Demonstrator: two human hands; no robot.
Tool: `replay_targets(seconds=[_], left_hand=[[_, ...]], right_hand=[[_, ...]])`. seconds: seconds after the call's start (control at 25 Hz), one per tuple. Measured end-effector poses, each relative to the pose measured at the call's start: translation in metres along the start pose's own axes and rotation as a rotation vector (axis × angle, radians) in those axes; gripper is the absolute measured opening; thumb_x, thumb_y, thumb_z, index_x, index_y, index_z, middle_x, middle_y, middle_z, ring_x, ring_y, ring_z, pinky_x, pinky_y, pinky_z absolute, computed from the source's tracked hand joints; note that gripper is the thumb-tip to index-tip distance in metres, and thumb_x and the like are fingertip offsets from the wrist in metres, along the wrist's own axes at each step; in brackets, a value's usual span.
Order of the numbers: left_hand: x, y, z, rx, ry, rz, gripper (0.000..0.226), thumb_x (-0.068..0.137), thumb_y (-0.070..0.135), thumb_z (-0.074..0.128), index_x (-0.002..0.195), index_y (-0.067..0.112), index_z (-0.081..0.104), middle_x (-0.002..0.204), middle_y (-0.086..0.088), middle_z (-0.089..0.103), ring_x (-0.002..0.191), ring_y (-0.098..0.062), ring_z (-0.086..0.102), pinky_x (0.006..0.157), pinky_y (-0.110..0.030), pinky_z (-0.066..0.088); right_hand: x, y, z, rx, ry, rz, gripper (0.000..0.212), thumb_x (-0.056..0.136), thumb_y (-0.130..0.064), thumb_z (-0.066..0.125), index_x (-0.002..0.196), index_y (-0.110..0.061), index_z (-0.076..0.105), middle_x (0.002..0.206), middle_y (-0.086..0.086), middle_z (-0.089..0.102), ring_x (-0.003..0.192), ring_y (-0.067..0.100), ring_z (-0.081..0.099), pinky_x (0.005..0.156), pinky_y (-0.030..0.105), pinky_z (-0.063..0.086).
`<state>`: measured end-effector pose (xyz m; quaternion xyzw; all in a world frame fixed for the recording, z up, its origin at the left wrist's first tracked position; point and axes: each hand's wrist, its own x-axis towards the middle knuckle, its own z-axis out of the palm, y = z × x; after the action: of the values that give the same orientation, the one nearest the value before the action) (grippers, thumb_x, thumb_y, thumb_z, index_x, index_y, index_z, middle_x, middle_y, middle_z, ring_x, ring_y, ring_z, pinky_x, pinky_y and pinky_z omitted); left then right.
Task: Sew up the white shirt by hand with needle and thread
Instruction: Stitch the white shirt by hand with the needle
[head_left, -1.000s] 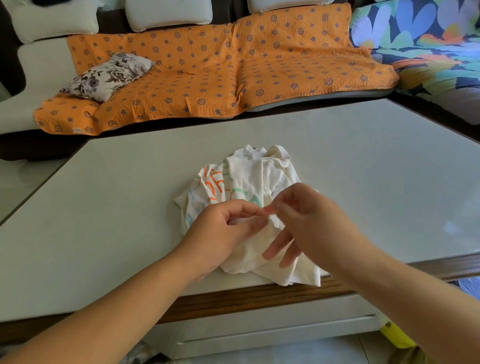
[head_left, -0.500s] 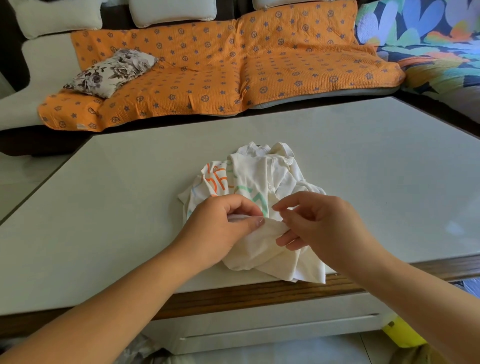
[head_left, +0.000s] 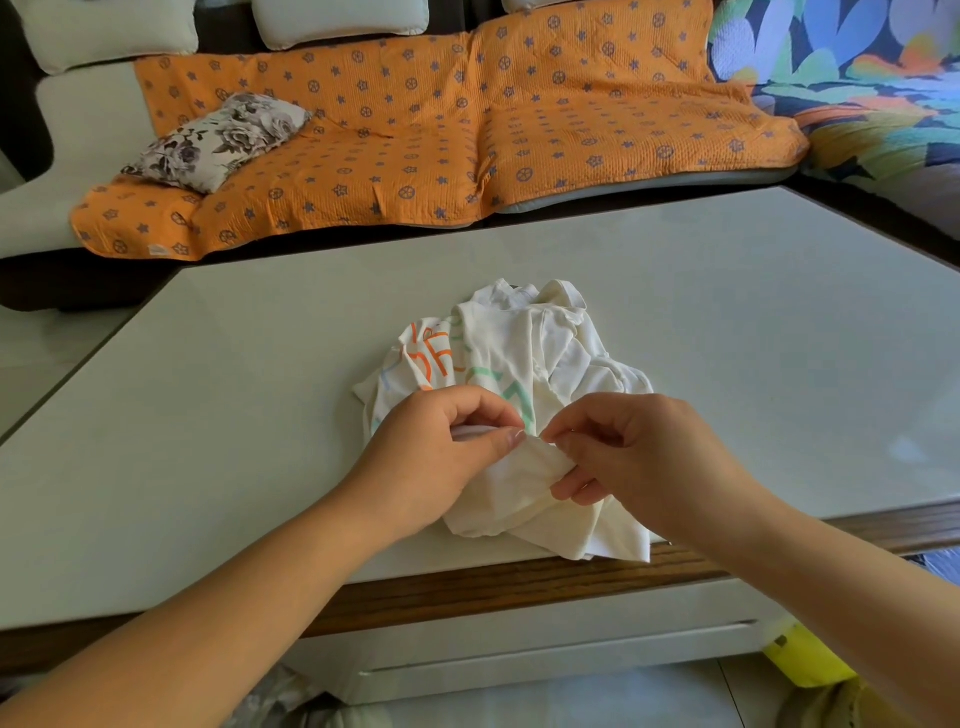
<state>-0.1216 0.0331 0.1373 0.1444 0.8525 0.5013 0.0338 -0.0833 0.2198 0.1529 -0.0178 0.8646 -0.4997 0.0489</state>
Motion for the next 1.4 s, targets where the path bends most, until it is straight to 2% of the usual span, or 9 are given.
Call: replay_targets(seconds=[0.32,0.4,0.48,0.56,0.64,0.88,1.04,1.2,1.4], left_hand=[[0.000,0.000,0.002,-0.092,-0.029,-0.055,0.014,0.085,0.014,0.072,0.082,0.027,0.073,0.086,0.012,0.075,0.087,0.001,0.068,0.081,-0.011,0.048],[0.000,0.001,0.002,-0.149,-0.051,-0.089,0.010,0.086,0.013,0.071,0.085,0.023,0.074,0.085,0.010,0.075,0.083,0.003,0.067,0.077,-0.009,0.047],[0.000,0.001,0.002,-0.212,-0.060,-0.139,0.007,0.086,0.015,0.071,0.086,0.021,0.074,0.080,0.010,0.073,0.074,0.003,0.063,0.066,-0.010,0.047],[0.000,0.001,0.002,-0.267,-0.070,-0.182,0.007,0.086,0.016,0.071,0.083,0.022,0.073,0.074,0.012,0.070,0.065,0.004,0.057,0.055,-0.012,0.043],[0.000,0.000,0.002,-0.309,-0.080,-0.215,0.005,0.084,0.019,0.071,0.082,0.023,0.073,0.074,0.013,0.068,0.064,0.004,0.056,0.053,-0.012,0.041],[0.001,0.000,-0.001,-0.389,-0.088,-0.272,0.008,0.077,0.026,0.073,0.084,0.023,0.075,0.077,0.009,0.068,0.065,0.001,0.054,0.055,-0.016,0.039],[0.001,0.000,-0.002,-0.395,-0.086,-0.279,0.006,0.084,0.022,0.070,0.088,0.021,0.075,0.077,0.007,0.066,0.062,0.001,0.052,0.054,-0.015,0.039],[0.000,0.002,-0.002,-0.370,-0.081,-0.260,0.007,0.087,0.022,0.068,0.085,0.023,0.074,0.080,0.004,0.065,0.071,-0.004,0.053,0.055,-0.015,0.038],[-0.001,0.004,0.000,-0.356,-0.056,-0.233,0.019,0.090,0.021,0.065,0.076,0.030,0.075,0.085,-0.001,0.065,0.084,-0.016,0.051,0.062,-0.022,0.037]], right_hand=[[0.002,0.001,-0.001,0.125,-0.068,0.009,0.019,0.097,-0.011,0.056,0.090,-0.021,0.071,0.067,0.002,0.074,0.060,0.008,0.071,0.059,0.011,0.052],[0.003,0.002,0.000,0.203,-0.103,0.033,0.015,0.095,-0.011,0.059,0.092,-0.016,0.072,0.069,0.006,0.075,0.061,0.010,0.072,0.059,0.014,0.054],[0.007,0.004,0.001,0.277,-0.115,0.066,0.011,0.093,-0.013,0.063,0.091,-0.014,0.074,0.069,0.007,0.074,0.063,0.012,0.072,0.060,0.021,0.058],[0.011,0.008,0.002,0.294,-0.095,0.085,0.008,0.089,-0.016,0.069,0.089,-0.017,0.077,0.068,0.004,0.071,0.064,0.012,0.069,0.062,0.023,0.058],[0.014,0.011,0.003,0.300,-0.091,0.097,0.007,0.087,-0.018,0.071,0.087,-0.020,0.078,0.068,0.004,0.069,0.064,0.014,0.065,0.063,0.023,0.055],[0.015,0.010,0.003,0.354,-0.125,0.068,0.009,0.090,-0.015,0.067,0.091,-0.013,0.075,0.069,0.007,0.067,0.060,0.016,0.066,0.059,0.023,0.054],[0.012,0.009,-0.002,0.325,-0.172,0.041,0.014,0.095,-0.014,0.060,0.094,-0.018,0.073,0.070,0.003,0.059,0.058,0.016,0.066,0.056,0.024,0.051],[0.011,0.009,-0.004,0.356,-0.202,0.032,0.022,0.096,-0.008,0.056,0.095,-0.020,0.075,0.075,0.009,0.056,0.062,0.020,0.068,0.057,0.026,0.050],[0.014,0.009,-0.007,0.347,-0.212,0.039,0.023,0.097,-0.005,0.055,0.097,-0.017,0.075,0.078,0.013,0.058,0.063,0.019,0.067,0.057,0.025,0.049]])
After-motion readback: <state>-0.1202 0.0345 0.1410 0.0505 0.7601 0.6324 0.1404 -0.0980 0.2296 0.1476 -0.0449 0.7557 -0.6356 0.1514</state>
